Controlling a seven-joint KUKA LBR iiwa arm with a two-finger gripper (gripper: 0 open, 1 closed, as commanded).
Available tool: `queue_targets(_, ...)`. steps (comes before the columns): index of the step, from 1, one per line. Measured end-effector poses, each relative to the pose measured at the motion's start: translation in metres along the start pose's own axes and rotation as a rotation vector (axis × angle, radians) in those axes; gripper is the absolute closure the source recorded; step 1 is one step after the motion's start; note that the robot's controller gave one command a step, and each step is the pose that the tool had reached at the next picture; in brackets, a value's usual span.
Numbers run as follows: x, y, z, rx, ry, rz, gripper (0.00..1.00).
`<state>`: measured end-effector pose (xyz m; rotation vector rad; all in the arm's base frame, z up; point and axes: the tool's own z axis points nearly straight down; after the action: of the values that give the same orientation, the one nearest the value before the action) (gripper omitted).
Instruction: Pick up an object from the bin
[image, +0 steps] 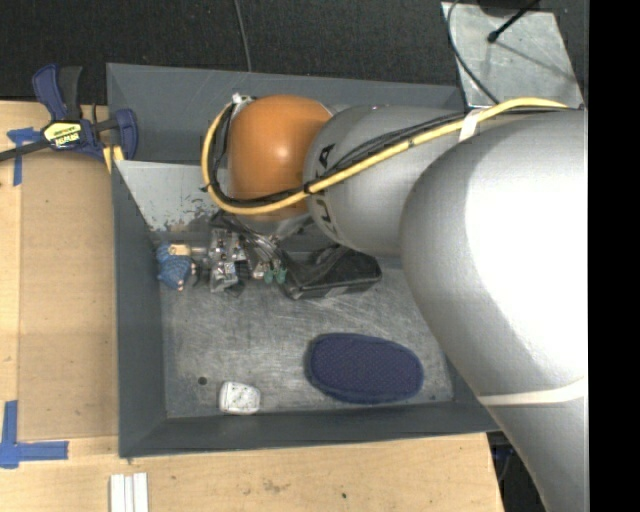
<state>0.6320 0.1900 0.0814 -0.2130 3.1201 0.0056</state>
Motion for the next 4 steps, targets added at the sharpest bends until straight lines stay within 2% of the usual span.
queue_targets(1,0.0037,-0.0001,0.0045,0.001,0.01,-0.001,0.0)
queue_targets(2,0.0004,0.0,0.0005,-0.001,0.001,0.001,1.0)
queue_targets(3,0.0043,-0.0005,0.0057,0.001,0.013,0.0,0.0)
queue_targets(4,0.0017,-0.0003,0.0023,0.0,0.005,0.001,1.0)
